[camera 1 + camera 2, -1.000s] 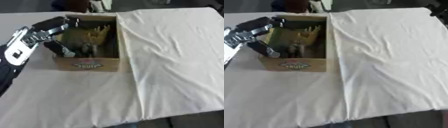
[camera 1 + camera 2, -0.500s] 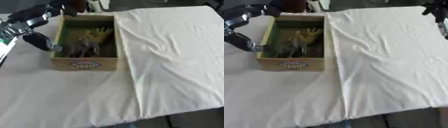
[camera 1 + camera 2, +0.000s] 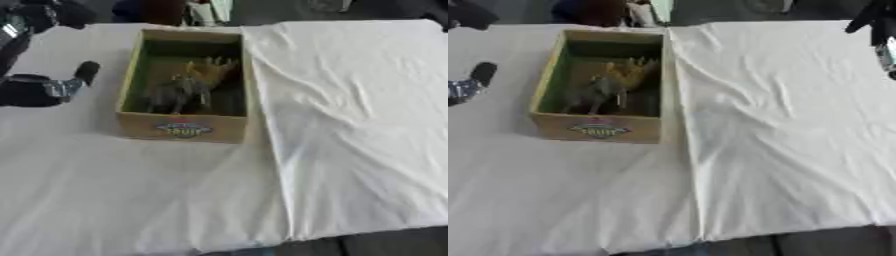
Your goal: Pick up objects on the table and place them in the box.
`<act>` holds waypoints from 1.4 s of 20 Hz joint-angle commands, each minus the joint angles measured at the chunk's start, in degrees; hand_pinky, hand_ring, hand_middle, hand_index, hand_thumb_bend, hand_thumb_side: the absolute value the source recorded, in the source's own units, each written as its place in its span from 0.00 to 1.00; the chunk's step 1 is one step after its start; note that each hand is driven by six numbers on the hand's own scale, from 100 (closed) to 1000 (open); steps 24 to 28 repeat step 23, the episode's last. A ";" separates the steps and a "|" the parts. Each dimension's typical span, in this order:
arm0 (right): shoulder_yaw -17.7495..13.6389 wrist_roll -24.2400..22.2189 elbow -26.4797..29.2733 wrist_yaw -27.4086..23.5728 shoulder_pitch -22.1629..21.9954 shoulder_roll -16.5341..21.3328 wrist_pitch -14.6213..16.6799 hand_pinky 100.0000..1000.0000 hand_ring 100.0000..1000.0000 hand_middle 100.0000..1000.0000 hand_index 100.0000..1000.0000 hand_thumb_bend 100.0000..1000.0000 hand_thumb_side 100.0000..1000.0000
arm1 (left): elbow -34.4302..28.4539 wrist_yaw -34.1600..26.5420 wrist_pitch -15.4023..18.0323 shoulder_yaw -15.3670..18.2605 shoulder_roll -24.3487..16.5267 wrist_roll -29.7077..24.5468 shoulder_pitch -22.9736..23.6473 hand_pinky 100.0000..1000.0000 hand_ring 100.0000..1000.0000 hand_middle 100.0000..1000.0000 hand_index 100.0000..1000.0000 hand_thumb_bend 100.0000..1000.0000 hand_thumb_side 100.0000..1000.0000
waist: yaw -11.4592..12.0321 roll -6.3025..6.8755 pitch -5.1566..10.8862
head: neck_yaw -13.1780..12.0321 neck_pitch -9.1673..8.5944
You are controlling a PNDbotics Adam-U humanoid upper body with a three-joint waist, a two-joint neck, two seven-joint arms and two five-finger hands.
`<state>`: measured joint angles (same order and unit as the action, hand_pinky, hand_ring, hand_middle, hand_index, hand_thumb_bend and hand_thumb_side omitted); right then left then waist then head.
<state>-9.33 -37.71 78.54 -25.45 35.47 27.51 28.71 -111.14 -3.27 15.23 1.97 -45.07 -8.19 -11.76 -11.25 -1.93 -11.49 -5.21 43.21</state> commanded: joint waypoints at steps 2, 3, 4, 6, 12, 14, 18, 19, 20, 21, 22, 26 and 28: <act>-2.60 -14.26 -0.11 -1.74 -0.08 2.38 12.72 0.52 0.54 0.54 0.72 0.00 0.00 | -3.36 -4.16 2.76 5.94 2.14 6.65 6.47 0.77 0.78 0.68 0.75 0.07 0.00 | 0.74 0.00 0.96 | 0.42 -0.80; -3.09 -14.26 -0.28 -2.15 -0.35 2.34 12.24 0.52 0.54 0.54 0.72 0.00 0.00 | -3.41 -3.73 3.41 6.94 3.21 7.66 8.45 0.77 0.78 0.68 0.75 0.06 0.00 | 0.95 -0.02 0.92 | 0.46 -0.88; -3.62 -14.26 -0.50 -2.62 -0.63 2.24 11.69 0.52 0.54 0.54 0.72 0.00 0.00 | -3.43 -3.07 3.84 7.83 4.59 8.54 10.33 0.77 0.78 0.67 0.75 0.04 0.02 | 1.06 -0.03 0.81 | 0.52 -0.99; -4.65 -14.25 -0.98 -3.65 -1.10 2.09 10.41 0.51 0.54 0.54 0.72 0.00 0.00 | -3.45 -1.55 4.05 9.29 7.67 10.08 13.24 0.76 0.77 0.66 0.74 0.01 0.05 | 1.00 -0.02 0.57 | 0.58 -1.12; -7.38 -13.44 -1.56 -5.43 -3.09 1.71 7.40 0.51 0.53 0.54 0.71 0.00 0.00 | -3.45 2.07 1.97 12.23 16.93 13.08 16.40 0.75 0.76 0.64 0.73 0.00 0.14 | 1.19 -0.26 0.35 | 0.54 -1.15; -7.87 -12.90 -1.59 -5.32 -3.56 1.61 6.86 0.51 0.53 0.54 0.71 0.00 0.01 | -3.45 2.60 1.15 12.43 18.27 13.38 16.49 0.75 0.76 0.64 0.73 0.00 0.15 | 1.29 -0.30 0.37 | 0.35 -1.15; -8.46 -12.08 -1.31 -5.02 -4.36 1.13 5.89 0.50 0.53 0.54 0.70 0.00 0.02 | -3.45 3.01 0.02 12.65 19.85 13.72 16.73 0.75 0.75 0.64 0.73 0.00 0.17 | 1.23 -0.31 0.48 | 0.14 -1.45; -8.68 -11.73 -1.31 -4.97 -4.50 1.12 5.74 0.50 0.53 0.54 0.70 0.00 0.02 | -3.45 2.89 -0.29 12.69 20.04 13.91 16.68 0.75 0.75 0.64 0.73 0.00 0.17 | 1.18 -0.29 0.44 | 0.14 -1.52; -8.89 -11.30 -1.33 -4.90 -4.62 1.15 5.61 0.50 0.53 0.54 0.70 0.00 0.02 | -3.45 2.70 -0.52 12.78 20.16 14.12 16.67 0.75 0.75 0.64 0.73 0.00 0.16 | 1.21 -0.27 0.48 | 0.14 -1.48; -9.14 -10.79 -1.35 -4.76 -4.78 1.22 5.50 0.51 0.54 0.54 0.70 0.00 0.02 | -3.45 2.53 -0.68 13.06 20.36 14.46 16.79 0.74 0.75 0.63 0.73 0.00 0.16 | 1.31 -0.27 0.60 | 0.10 -1.45; -9.38 -10.30 -1.31 -4.55 -4.92 1.31 5.47 0.51 0.54 0.55 0.71 0.00 0.01 | -3.45 2.44 -0.79 13.41 20.58 14.87 16.99 0.74 0.75 0.63 0.74 0.00 0.16 | 1.32 -0.26 0.71 | 0.08 -1.50; -9.84 -9.66 -1.31 -4.29 -5.16 1.60 5.59 0.51 0.54 0.55 0.71 0.00 0.01 | -3.45 2.47 -0.94 14.05 20.85 15.56 17.33 0.74 0.75 0.63 0.73 0.00 0.15 | 1.20 -0.24 0.81 | 0.15 -1.65; -9.84 -9.66 -1.31 -4.29 -5.16 1.60 5.59 0.51 0.54 0.55 0.71 0.00 0.01 | -3.45 2.47 -0.94 14.05 20.85 15.56 17.33 0.74 0.75 0.63 0.73 0.00 0.15 | 1.20 -0.24 0.81 | 0.15 -1.65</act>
